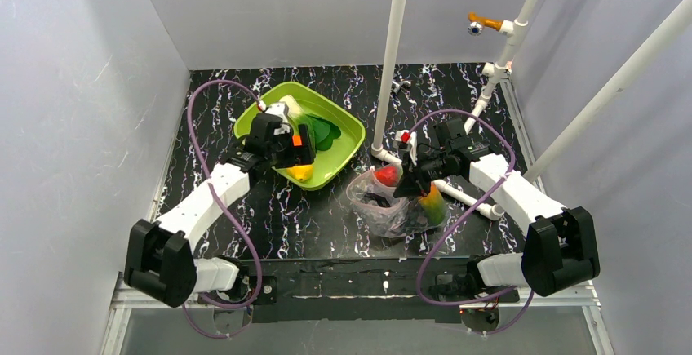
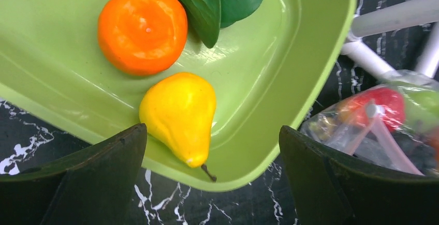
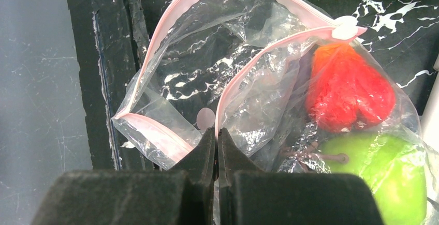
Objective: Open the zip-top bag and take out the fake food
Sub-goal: Place the fake fruit in the bin, then pick up the fake fruit from the zipper food storage bag.
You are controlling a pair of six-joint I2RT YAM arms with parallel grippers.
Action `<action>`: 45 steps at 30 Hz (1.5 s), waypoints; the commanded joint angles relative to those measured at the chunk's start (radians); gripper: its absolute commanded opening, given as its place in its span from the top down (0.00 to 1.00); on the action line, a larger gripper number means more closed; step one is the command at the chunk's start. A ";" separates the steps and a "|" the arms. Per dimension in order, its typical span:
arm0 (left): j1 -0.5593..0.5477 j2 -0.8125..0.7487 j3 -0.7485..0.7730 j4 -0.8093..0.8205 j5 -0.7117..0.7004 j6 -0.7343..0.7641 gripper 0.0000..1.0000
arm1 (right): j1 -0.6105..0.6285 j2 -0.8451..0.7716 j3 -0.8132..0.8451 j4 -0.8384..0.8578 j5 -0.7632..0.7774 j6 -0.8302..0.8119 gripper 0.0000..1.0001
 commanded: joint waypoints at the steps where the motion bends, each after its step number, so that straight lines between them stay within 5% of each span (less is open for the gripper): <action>1: 0.013 -0.141 0.020 -0.040 0.033 -0.047 0.02 | -0.006 -0.006 0.054 -0.052 -0.014 -0.061 0.99; 15: 0.012 -0.398 -0.138 0.007 0.465 -0.277 0.02 | -0.008 -0.151 0.026 -0.117 -0.020 -0.136 0.99; 21: -0.006 -0.461 -0.225 0.121 0.565 -0.391 0.02 | -0.007 -0.152 0.078 -0.290 -0.041 -0.237 0.99; 27: -0.088 -0.489 -0.292 0.246 0.562 -0.451 0.02 | -0.007 -0.150 0.160 -0.404 -0.011 -0.263 0.99; 34: -0.274 -0.432 -0.312 0.400 0.524 -0.457 0.02 | -0.007 -0.176 0.165 -0.397 0.005 -0.213 0.99; 45: -0.404 -0.391 -0.319 0.523 0.502 -0.444 0.02 | -0.045 -0.216 0.125 -0.384 -0.012 -0.222 0.99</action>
